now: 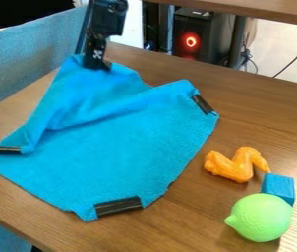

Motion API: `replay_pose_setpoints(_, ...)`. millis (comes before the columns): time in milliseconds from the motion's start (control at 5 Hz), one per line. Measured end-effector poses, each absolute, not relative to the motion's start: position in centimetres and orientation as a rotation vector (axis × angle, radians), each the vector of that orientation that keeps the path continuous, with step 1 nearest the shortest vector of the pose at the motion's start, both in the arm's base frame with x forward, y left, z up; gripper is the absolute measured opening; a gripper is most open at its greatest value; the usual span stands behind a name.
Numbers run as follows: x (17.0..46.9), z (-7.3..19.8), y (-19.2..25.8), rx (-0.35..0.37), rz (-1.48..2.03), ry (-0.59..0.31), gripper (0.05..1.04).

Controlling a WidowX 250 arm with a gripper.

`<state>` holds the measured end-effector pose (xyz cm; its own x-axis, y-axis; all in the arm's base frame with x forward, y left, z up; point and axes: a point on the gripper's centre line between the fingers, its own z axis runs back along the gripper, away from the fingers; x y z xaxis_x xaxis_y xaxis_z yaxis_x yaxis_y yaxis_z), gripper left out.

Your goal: Unfold the cloth from bottom right to top left

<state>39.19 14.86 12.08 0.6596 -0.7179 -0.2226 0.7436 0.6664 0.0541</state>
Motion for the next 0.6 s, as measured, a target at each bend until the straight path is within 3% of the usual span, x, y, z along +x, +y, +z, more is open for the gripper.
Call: replay_pose_setpoints(600, 40.9, 13.9, 15.8, 0.144, -0.892, 0.109, 0.073)
